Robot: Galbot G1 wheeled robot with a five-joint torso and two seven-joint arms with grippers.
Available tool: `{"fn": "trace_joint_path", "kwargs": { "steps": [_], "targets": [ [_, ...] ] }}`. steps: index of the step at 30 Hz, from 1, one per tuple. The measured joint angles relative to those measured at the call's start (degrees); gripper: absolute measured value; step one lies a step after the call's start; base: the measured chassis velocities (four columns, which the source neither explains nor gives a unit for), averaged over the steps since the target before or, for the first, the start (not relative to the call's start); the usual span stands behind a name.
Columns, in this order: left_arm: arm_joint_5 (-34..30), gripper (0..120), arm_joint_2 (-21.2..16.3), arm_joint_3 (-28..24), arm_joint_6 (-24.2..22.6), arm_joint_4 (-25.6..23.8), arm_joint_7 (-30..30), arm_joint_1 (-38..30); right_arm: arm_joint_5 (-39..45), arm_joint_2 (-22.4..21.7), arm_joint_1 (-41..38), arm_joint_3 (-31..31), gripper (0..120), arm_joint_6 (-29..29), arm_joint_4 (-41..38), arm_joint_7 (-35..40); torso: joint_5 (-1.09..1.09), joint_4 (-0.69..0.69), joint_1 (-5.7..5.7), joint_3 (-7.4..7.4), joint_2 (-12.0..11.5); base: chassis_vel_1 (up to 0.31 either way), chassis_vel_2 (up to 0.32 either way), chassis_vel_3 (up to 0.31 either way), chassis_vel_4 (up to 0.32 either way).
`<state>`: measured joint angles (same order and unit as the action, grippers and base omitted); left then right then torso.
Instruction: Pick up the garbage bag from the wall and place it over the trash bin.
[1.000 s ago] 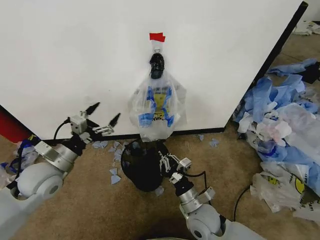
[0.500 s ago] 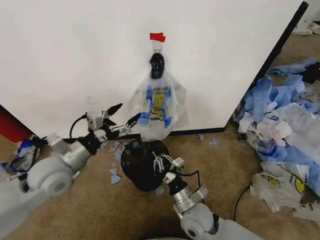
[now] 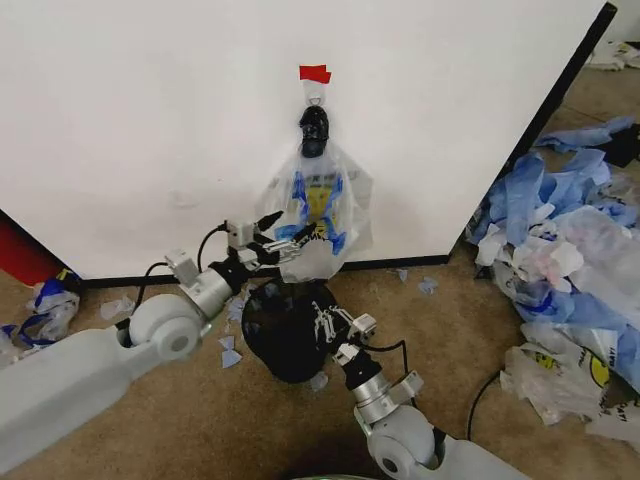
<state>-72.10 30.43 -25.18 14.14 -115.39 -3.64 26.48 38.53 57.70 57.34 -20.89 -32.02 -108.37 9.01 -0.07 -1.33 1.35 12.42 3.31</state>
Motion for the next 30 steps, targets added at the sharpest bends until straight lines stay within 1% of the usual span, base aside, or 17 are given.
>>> {"fn": "trace_joint_path", "kwargs": {
  "steps": [3, 8, 16, 21, 22, 25, 30],
  "targets": [
    [-0.1, 97, 1.3, -2.2, 0.0, 0.5, -0.7, -2.4, 0.0, 0.2, 0.0, 0.2, 0, 0.0, 0.1, 0.0, 0.0, -0.02, 0.0, 0.0, 0.0, 0.0, 0.0, 0.0, 0.0],
    [-0.6, 97, 2.3, -4.6, -0.1, 1.6, -1.0, -5.1, 0.0, 0.2, 0.4, 0.5, 0, -0.2, 0.1, -0.1, 0.0, -0.03, 0.0, 0.0, 0.0, 0.0, 0.0, 0.0, 0.0],
    [-0.7, 97, 2.9, -7.9, 0.0, 3.2, -1.1, -6.8, -0.1, -0.2, 1.0, 1.8, 0, -0.3, -0.4, -0.1, 0.0, -0.03, 0.0, 0.0, 0.0, 0.0, 0.0, 0.0, 0.0],
    [-0.5, 97, 3.0, -8.7, 0.1, 4.3, -1.1, -6.9, -0.2, 0.1, 1.2, 2.0, 0, -0.4, -0.6, -0.1, -0.01, -0.02, 0.0, 0.0, 0.0, 0.0, 0.0, 0.0, 0.0],
    [-0.4, 95, 2.9, -8.8, 0.1, 4.7, -1.1, -7.0, -0.4, 0.2, 1.3, 2.0, 0, -0.4, -0.6, -0.2, -0.01, -0.02, 0.0, 0.0, 0.0, 0.0, 0.0, 0.0, 0.0],
    [-0.2, 84, 2.3, -8.8, 0.2, 5.2, -1.0, -7.0, -0.7, 0.2, 1.7, 2.0, 0, -0.5, -0.8, -0.2, -0.01, -0.02, 0.0, 0.0, 0.0, 0.0, 0.0, 0.0, 0.0],
    [0.1, 82, 1.2, -8.8, 0.4, 5.2, -1.1, -7.1, -0.7, 0.3, 1.8, 2.2, 0, -0.6, -0.8, -0.2, -0.01, -0.02, 0.0, 0.0, 0.0, 0.0, 0.0, 0.0, 0.0]
  ]
}}
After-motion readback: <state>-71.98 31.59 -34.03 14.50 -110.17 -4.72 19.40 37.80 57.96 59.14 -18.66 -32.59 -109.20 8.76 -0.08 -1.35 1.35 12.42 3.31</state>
